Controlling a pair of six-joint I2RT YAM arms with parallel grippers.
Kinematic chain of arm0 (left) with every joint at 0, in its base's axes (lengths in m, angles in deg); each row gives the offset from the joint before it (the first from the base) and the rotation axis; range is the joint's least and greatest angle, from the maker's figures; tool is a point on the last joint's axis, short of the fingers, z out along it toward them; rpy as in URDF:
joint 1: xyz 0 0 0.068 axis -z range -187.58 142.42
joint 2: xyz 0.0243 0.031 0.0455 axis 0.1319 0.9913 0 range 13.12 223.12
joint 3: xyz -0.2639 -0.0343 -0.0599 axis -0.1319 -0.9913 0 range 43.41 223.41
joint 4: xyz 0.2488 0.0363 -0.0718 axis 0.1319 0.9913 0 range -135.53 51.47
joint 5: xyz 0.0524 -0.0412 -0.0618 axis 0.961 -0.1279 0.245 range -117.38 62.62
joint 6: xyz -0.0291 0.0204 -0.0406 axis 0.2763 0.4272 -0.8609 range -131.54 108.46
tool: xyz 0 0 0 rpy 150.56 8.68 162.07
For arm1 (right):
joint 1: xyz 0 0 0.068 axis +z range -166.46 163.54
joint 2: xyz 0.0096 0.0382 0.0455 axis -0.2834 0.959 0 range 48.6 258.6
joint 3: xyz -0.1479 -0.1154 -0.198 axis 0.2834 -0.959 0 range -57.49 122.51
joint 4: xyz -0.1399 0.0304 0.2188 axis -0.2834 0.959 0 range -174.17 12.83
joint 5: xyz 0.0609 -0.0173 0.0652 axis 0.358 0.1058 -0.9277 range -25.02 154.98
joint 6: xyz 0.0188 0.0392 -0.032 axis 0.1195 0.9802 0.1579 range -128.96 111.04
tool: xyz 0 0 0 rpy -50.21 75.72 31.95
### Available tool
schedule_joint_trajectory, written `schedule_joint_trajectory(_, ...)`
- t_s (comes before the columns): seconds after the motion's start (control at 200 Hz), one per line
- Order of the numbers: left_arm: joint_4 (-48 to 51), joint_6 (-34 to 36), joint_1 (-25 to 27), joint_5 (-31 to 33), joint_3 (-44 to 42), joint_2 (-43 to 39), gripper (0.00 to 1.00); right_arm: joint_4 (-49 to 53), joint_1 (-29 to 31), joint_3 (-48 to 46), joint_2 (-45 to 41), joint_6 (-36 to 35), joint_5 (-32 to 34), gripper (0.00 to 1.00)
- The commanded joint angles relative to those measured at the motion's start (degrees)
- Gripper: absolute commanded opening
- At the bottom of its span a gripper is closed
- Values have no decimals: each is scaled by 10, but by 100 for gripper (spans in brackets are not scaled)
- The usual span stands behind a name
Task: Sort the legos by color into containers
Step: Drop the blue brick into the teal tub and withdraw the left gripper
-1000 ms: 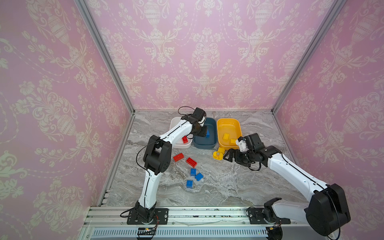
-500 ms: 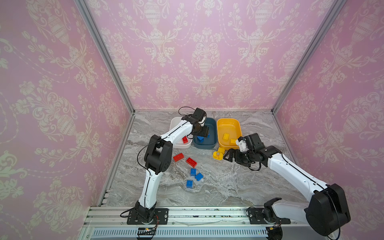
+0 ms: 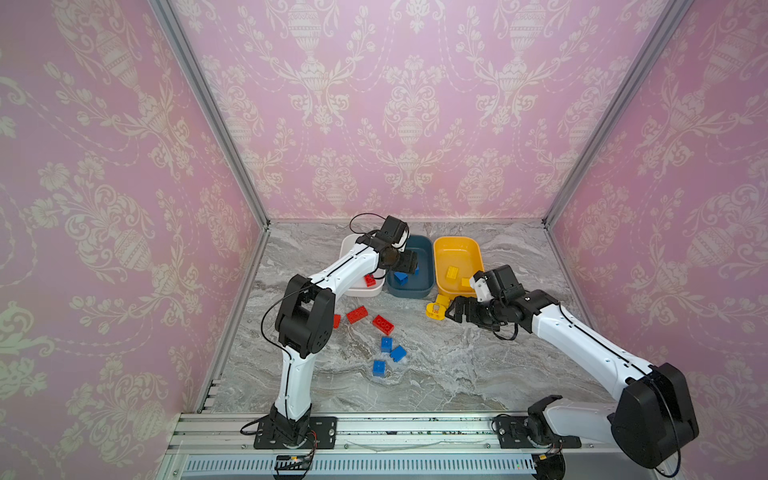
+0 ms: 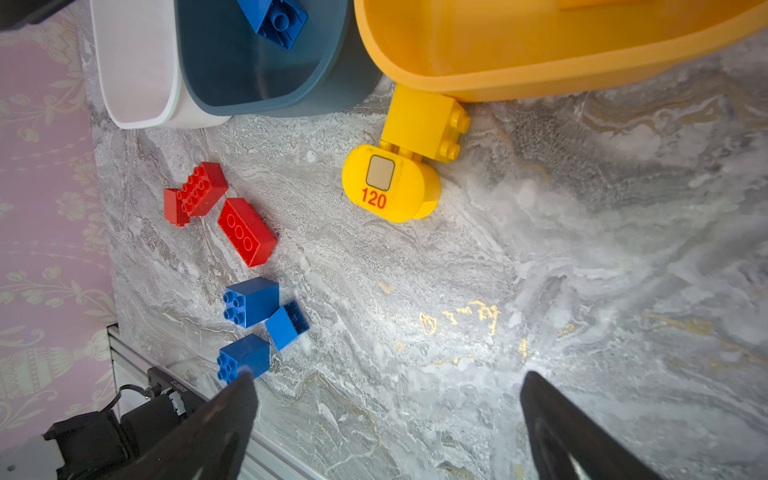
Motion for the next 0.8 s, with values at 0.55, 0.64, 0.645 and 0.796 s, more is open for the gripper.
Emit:
schedule_joint_trajectory(0.55,-187,-113,-103,-87,-290,-242,95,5,98,87,145,103,182,100)
schedule_joint_trajectory(0.64,-191,-112,-118,-86,-321,-272,97,-4,108,96,166,108,200,100)
schedule_joint_trajectory(0.645,-190,-112,-119,-86,-323,-274,97,-5,108,96,167,108,201,100)
schedule_joint_trajectory(0.796,-188,-112,-140,-86,-360,-310,99,-1,122,125,204,119,227,100)
